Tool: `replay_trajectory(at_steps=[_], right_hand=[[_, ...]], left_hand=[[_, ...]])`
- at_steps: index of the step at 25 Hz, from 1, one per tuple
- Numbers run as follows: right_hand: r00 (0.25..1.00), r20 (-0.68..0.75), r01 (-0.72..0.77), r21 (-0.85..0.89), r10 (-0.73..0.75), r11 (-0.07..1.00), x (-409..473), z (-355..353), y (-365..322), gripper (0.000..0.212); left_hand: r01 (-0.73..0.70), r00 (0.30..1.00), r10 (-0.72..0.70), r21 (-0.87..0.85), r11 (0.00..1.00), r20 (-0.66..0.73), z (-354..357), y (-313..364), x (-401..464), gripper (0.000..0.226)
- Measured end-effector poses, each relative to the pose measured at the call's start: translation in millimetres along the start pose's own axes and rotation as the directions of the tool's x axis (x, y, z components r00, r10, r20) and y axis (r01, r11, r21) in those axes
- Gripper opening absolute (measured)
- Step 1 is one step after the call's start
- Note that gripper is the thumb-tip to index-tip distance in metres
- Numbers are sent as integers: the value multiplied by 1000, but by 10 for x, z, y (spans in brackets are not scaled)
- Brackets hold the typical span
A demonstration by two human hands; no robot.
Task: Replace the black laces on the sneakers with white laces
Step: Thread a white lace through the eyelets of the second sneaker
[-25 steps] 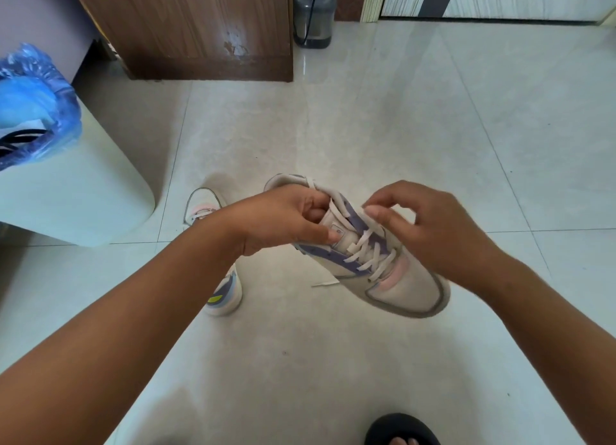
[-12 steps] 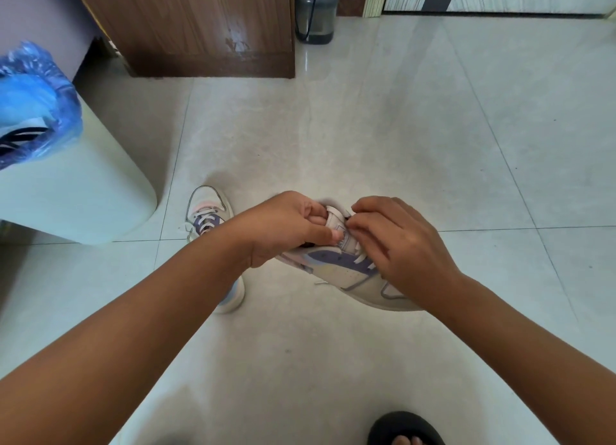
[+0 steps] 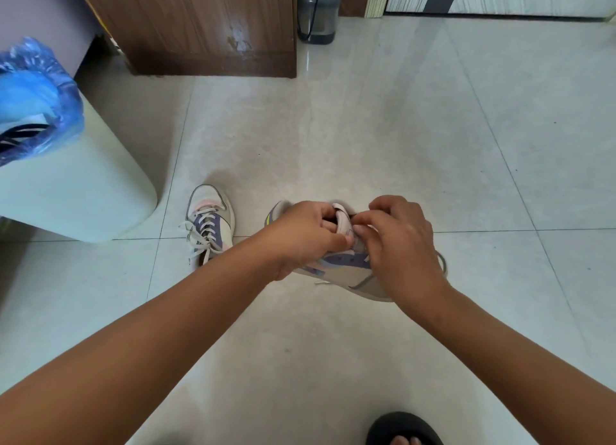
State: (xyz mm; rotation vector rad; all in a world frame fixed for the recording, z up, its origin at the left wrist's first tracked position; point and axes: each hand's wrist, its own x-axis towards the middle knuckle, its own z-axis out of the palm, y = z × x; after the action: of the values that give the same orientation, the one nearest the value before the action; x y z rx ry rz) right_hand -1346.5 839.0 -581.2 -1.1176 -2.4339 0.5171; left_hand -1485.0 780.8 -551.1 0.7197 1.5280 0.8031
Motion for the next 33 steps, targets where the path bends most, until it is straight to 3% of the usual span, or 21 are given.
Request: replay_trajectory(at_steps=[2,5,8,11,13,14,15,16,17,20,22,24,26,28,29,31,33], right_hand=[[995,58,86,-89,-81,992,35,20,48,25],[975,212,62,58,-73,996,34,12,72,16],[939,345,-107,301,-4,948,-2,-94,86,11],[880,474,-148,335,-31,930,27,-165,134,11],[849,528,-297,427,31,854,31,-195,123,12],[815,573,-464,556,86,690,53,-235,95,15],[771,626,-606,667,114,433,94,-278,90,20],[741,661,-671,724,117,159,146,-327,104,22],[731,670,-670,741,126,-52,212,-396,132,24],[768,588,-477,791,256,-383,419,-551,368,35],[710,581,-392,796,398,-462,520,-566,571,39],[624,628,-562,774,466,-290,491,-487,693,36],[567,738,-778,626,367,-56,319,-321,671,34],[491,819,-871,455,297,187,103,-190,491,32],[509,798,-849,403,321,342,3,-147,402,28],[705,601,-648,329,378,687,-137,-109,286,17],[881,394,-385,268,264,883,-205,-128,198,7]], left_hand=[[-10,1000,10,16,1000,-6,10,-34,-5,19],[8,1000,-8,19,1000,-11,-2,-61,-25,18],[18,1000,-19,22,1000,11,-20,-81,-25,22],[9,999,-12,62,998,45,-41,-101,-27,23],[7,997,-15,103,995,71,-73,-102,-24,24],[12,997,-22,128,992,77,-101,-113,-14,24],[17,996,-30,158,987,79,-130,-127,-4,22],[23,996,-38,183,983,84,-162,-143,-8,22],[28,995,-46,202,979,87,-192,-165,-14,24],[34,993,-58,221,975,103,-286,-262,-8,21],[58,992,-81,222,973,99,-335,-295,-15,17],[59,991,-82,199,978,107,-360,-279,-22,19],[52,992,-73,195,979,106,-377,-243,-23,20],[44,993,-65,203,978,97,-372,-201,-9,20],[45,994,-65,212,976,84,-369,-187,0,19],[63,996,-77,249,967,47,-359,-170,11,18],[82,996,-91,278,957,21,-341,-165,14,16]])
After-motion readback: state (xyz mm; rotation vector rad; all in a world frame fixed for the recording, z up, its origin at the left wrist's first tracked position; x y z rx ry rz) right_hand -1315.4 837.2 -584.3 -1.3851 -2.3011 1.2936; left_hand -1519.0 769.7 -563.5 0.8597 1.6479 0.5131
